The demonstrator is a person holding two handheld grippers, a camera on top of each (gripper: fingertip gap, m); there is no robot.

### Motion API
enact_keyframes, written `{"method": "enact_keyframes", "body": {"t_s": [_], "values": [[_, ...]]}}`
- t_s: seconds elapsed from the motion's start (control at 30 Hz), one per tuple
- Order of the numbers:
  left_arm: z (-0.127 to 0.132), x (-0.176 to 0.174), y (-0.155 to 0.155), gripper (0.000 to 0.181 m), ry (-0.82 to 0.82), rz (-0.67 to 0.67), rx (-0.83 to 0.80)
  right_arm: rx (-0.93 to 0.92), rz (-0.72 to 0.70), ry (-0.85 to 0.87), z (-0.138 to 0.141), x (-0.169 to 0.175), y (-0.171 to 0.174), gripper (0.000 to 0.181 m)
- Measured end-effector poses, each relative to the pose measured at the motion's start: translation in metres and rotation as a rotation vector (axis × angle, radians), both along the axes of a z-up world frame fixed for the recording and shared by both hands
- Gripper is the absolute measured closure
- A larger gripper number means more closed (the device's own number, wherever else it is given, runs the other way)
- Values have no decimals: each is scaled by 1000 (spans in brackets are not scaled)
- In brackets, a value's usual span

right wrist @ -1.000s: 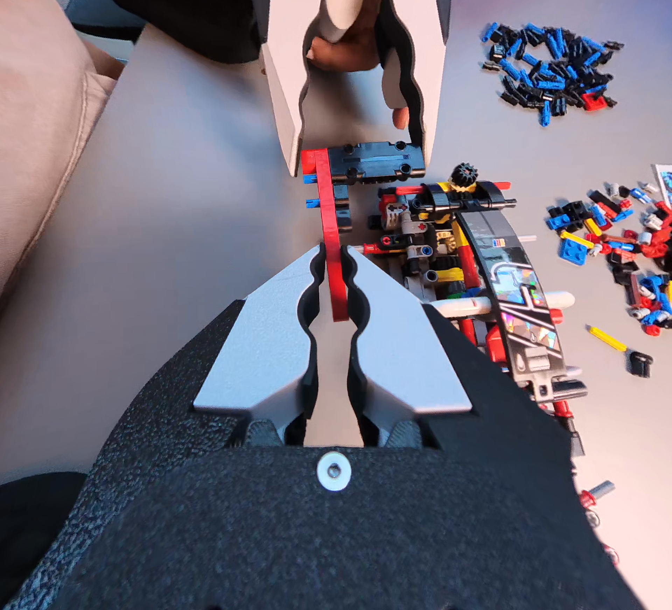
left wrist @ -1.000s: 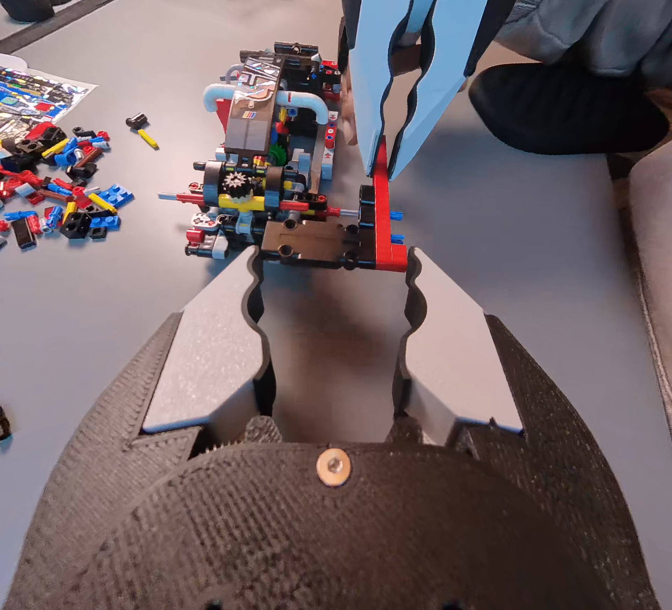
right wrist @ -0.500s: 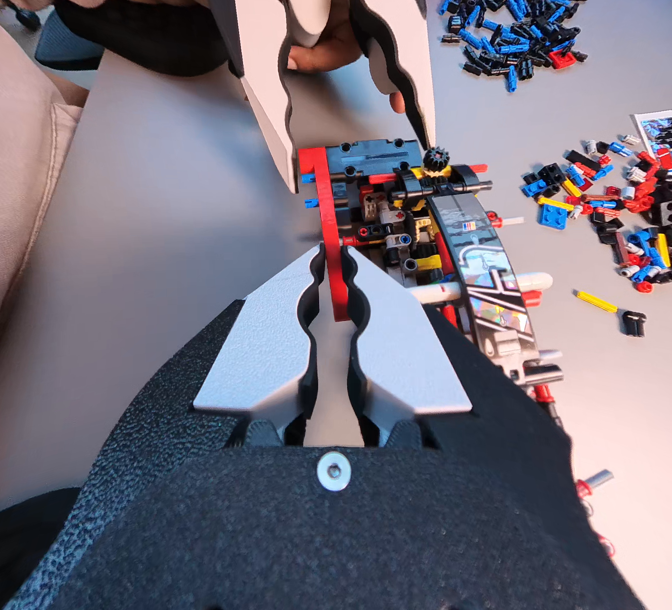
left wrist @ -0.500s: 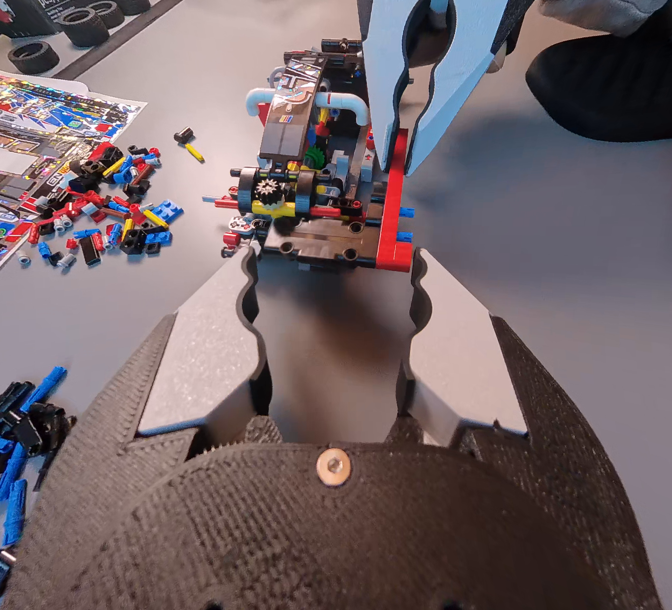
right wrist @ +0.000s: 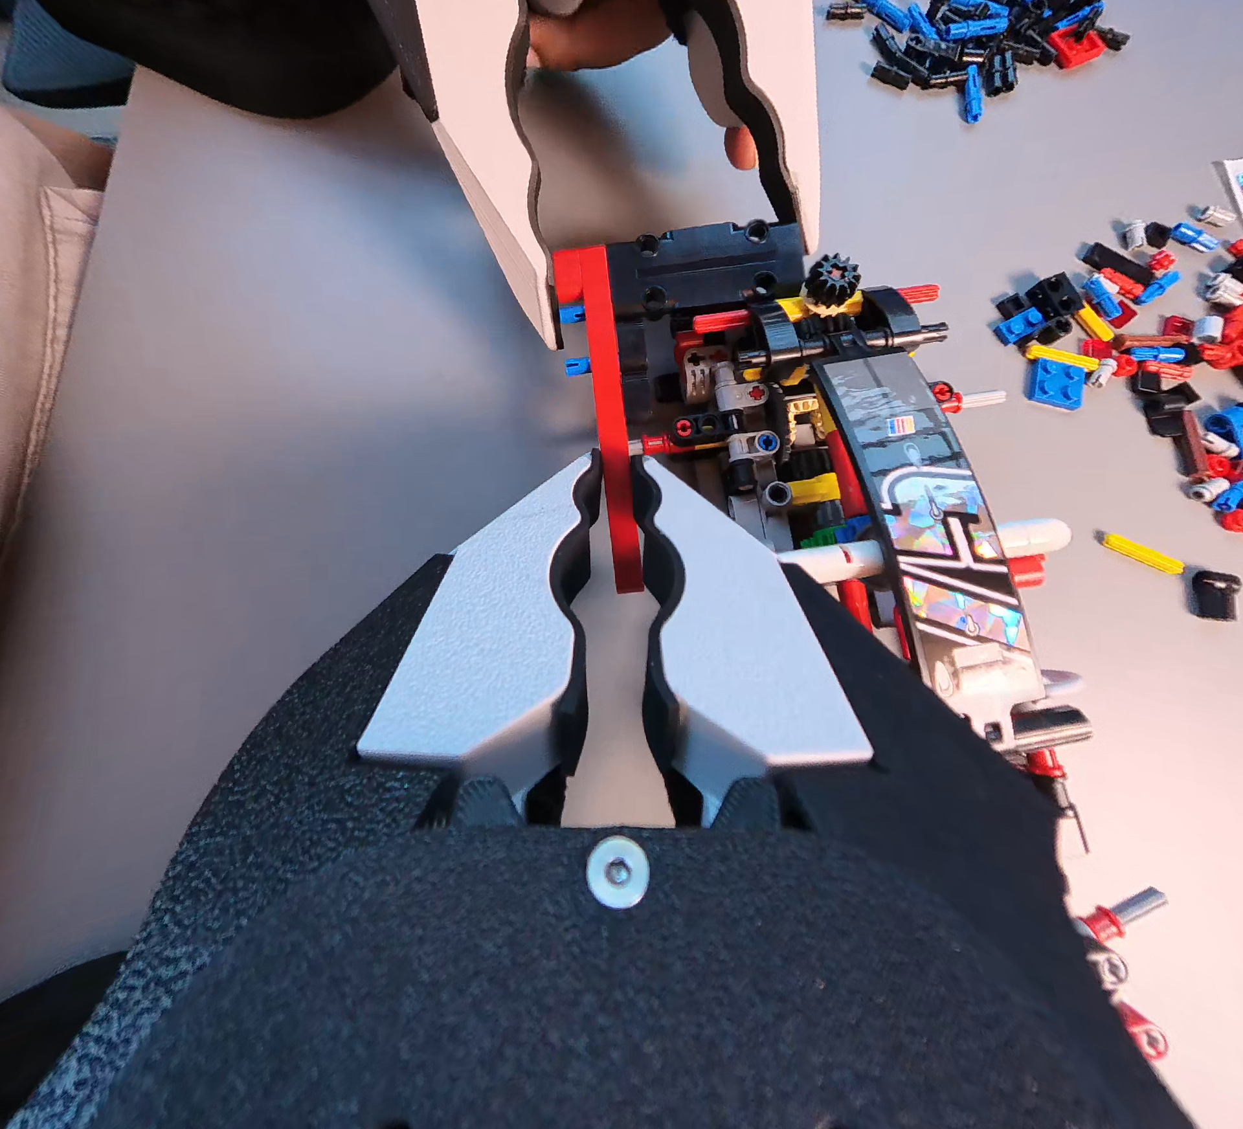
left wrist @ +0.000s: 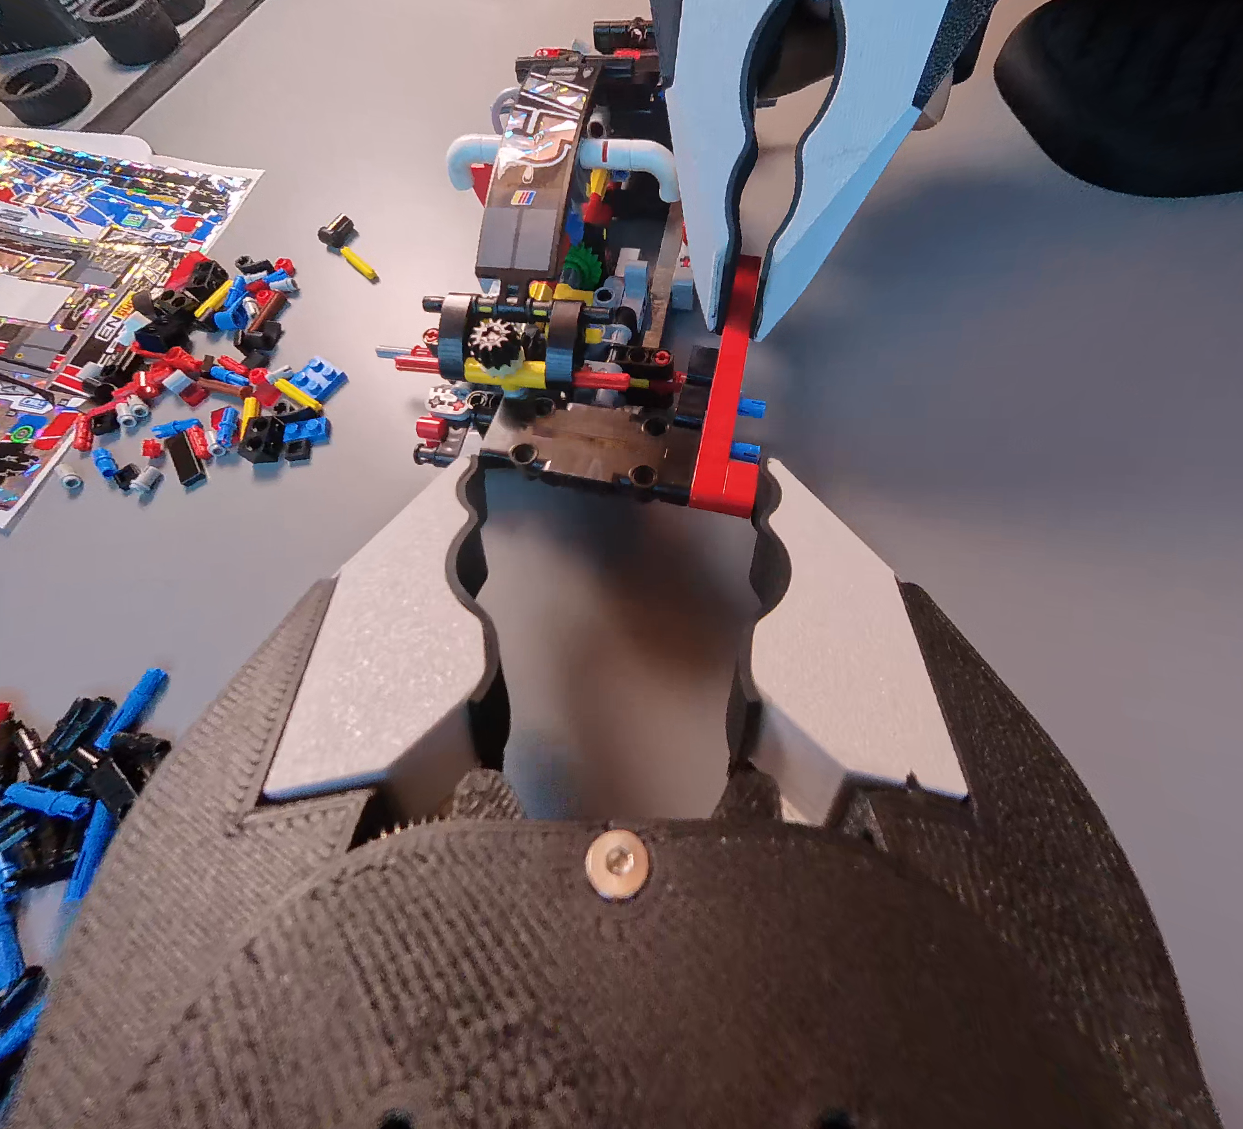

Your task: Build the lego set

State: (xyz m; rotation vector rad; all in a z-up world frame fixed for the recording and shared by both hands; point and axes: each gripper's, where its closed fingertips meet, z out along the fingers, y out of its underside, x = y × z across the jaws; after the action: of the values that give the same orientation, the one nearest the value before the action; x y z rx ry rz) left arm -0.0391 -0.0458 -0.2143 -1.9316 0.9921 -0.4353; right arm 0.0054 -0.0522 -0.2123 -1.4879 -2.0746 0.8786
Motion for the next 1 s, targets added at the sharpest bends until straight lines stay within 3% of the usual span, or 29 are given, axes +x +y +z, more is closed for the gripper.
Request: {"method": "enact_keyframes", "body": {"t_s": [0.2,0.67,1.0], "values": [[-4,-6,-11,103,27,24,-17,32,38,27,3,-5,-10,176],[-12,-16,11,103,-30,32,-103,42,-138,9,10,4,19,174],[-10,-13,20,103,-77,11,-121,136,-224,181,66,18,71,158]]}}
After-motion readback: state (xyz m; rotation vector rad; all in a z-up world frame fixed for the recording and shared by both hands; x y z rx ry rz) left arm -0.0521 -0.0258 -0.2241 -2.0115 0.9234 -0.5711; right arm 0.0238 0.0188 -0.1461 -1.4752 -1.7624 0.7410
